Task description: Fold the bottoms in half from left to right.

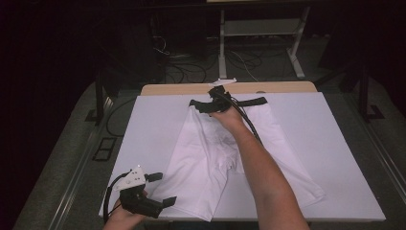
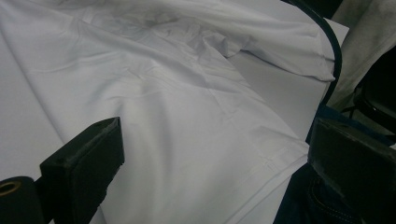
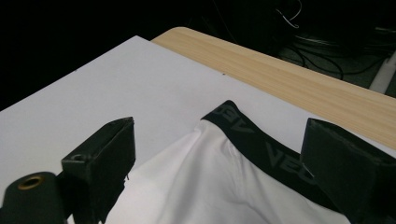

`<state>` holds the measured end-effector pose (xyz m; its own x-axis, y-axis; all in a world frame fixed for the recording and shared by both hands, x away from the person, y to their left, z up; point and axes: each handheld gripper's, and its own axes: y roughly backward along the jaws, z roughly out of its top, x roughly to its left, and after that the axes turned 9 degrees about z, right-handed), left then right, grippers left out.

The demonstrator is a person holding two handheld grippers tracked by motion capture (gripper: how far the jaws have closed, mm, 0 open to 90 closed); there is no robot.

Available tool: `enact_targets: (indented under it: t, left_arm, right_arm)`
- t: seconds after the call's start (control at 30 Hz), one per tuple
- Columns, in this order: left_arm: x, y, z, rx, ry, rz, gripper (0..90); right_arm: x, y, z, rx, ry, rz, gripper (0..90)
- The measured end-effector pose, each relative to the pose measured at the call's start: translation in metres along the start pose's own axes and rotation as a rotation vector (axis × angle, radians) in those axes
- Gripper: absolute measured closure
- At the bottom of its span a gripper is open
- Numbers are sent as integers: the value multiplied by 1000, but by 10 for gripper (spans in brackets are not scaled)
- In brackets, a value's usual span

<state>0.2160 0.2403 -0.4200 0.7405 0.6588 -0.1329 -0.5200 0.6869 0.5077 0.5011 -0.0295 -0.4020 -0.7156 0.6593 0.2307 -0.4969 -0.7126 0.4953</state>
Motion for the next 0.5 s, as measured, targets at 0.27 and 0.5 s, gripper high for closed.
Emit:
enact_targets:
  t: [0.27,0.5]
  left_arm:
    - [-1,-1,2,7,-12,-16,28]
    - [1,-1,1,8,-18,-31,21]
  right_arm:
    - [11,-25,8,-7,17,-50,51]
    - [9,-54,9,-4,-21,-95,4]
